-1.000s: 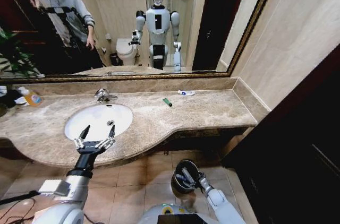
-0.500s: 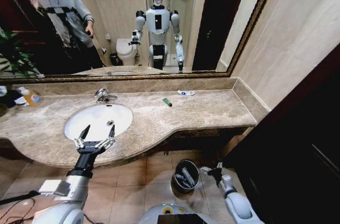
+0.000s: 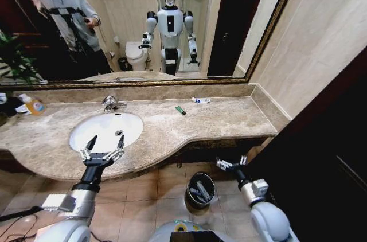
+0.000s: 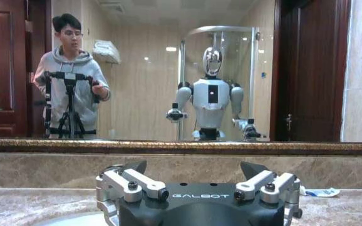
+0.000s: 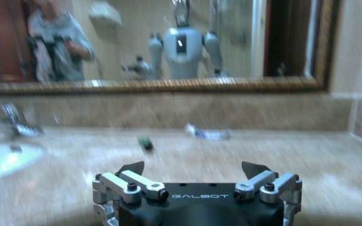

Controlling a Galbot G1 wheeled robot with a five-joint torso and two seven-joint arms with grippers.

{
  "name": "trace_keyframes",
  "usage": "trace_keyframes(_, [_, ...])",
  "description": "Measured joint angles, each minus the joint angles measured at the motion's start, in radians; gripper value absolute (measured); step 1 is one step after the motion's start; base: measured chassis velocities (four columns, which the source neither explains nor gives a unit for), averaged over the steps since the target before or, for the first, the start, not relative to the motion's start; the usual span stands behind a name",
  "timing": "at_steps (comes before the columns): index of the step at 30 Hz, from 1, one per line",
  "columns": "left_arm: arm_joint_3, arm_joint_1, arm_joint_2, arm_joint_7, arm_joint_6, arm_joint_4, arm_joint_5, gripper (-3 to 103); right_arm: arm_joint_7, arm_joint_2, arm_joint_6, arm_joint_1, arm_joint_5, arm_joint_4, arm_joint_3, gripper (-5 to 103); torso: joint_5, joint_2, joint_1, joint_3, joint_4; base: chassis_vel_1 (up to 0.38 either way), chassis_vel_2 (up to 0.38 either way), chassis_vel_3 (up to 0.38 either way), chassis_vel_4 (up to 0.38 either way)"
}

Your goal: Pick up the trash from the sink and place it in the trash bin.

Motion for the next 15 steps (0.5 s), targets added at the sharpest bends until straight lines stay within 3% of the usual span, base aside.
trace_keyframes(4, [0.000, 0.000, 0.000, 0.000, 0.000, 0.000, 0.000, 100, 0.013, -0.027, 0.008, 0.137, -0.043, -0.105, -0.030, 100, 0.0006, 0.000, 0.000, 0.000, 0.0003, 0.000, 0.000, 0.000, 0.000])
trace_keyframes(15, [0.000, 0.000, 0.000, 0.000, 0.000, 0.000, 0.000, 100, 0.001, -0.123, -0.040, 0.468, -0.011, -0.346, -0.166, 100, 0.0003, 0.000, 0.000, 0.000, 0.0001, 0.000, 0.000, 0.000, 0.000])
